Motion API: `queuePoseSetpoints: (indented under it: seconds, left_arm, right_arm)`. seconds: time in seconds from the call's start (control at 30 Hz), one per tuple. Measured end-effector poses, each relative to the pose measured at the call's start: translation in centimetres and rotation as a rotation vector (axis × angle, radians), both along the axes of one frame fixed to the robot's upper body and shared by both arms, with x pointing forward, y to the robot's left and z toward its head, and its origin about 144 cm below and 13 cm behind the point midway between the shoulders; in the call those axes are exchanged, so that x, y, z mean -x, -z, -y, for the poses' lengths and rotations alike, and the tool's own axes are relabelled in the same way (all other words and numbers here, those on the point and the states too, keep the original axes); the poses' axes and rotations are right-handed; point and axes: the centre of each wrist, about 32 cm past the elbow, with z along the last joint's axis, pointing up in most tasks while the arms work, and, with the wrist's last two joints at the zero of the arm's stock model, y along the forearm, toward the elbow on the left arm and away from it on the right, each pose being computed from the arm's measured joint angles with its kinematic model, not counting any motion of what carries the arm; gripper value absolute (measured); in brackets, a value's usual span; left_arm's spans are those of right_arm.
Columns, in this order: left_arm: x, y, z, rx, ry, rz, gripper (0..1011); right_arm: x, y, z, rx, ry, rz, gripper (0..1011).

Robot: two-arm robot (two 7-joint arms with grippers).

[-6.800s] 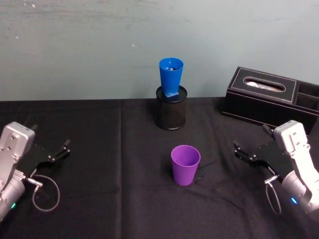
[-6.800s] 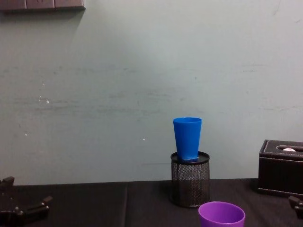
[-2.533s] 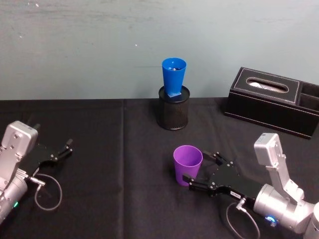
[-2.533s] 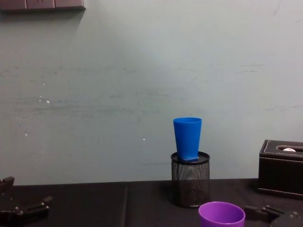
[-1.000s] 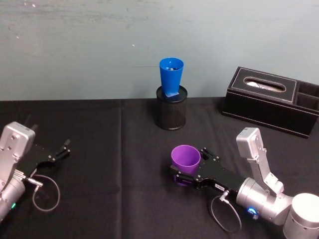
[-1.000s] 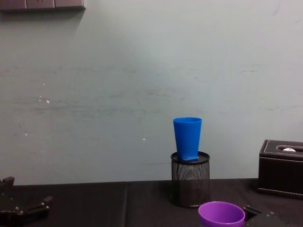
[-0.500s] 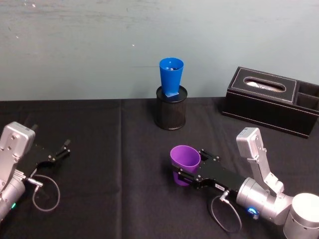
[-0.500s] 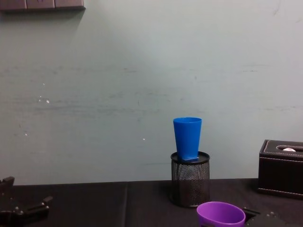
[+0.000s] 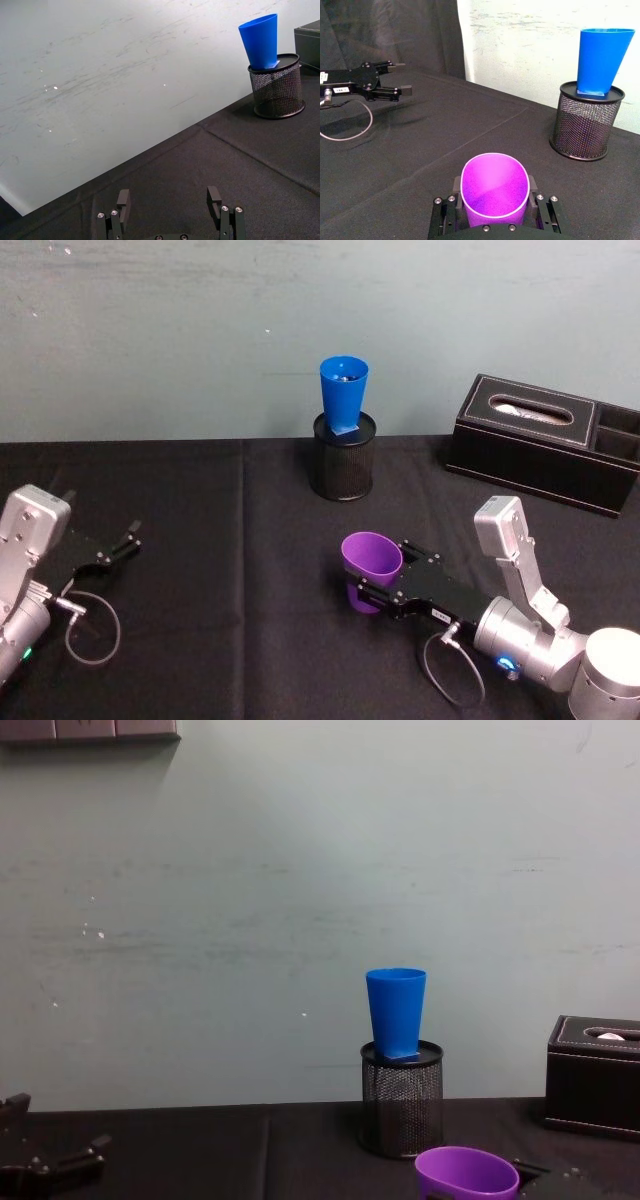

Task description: Pick up one cup with a gripper and tap it against the other cup.

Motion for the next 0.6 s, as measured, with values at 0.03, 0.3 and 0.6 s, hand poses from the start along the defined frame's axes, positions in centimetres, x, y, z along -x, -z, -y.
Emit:
queuePoseSetpoints:
  seconds: [0.03, 0.3, 0.6]
  left_arm:
    - [0.00, 0.00, 0.00, 0.000, 0.000, 0.000, 1000]
    - [0.00, 0.00, 0.00, 0.000, 0.000, 0.000, 1000]
    - [0.00, 0.00, 0.00, 0.000, 0.000, 0.000, 1000]
  right_arm:
    - [0.00, 0.00, 0.00, 0.000, 0.000, 0.000, 715]
    - [0.00, 0.01, 0.00, 0.000, 0.000, 0.000, 715]
    - [0.00, 0.00, 0.00, 0.000, 0.000, 0.000, 715]
